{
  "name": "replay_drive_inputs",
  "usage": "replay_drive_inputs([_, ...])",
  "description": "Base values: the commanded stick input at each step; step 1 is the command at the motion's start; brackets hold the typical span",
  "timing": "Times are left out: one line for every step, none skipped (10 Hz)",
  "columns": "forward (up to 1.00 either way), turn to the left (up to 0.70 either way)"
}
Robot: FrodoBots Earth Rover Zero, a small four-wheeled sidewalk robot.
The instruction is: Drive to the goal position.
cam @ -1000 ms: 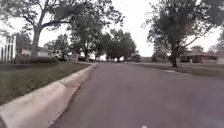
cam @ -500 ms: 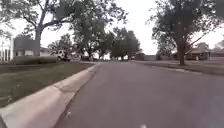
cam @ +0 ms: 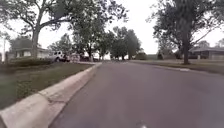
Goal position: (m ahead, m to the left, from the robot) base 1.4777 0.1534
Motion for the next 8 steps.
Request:
replay_drive_inputs([1.0, 0.0])
replay_drive_inputs([1.0, 0.0])
replay_drive_inputs([1.0, 0.0])
replay_drive_inputs([1.0, 0.0])
replay_drive_inputs([1.0, 0.0])
replay_drive_inputs([1.0, 0.0])
replay_drive_inputs([1.0, 0.0])
replay_drive_inputs([1.0, 0.0])
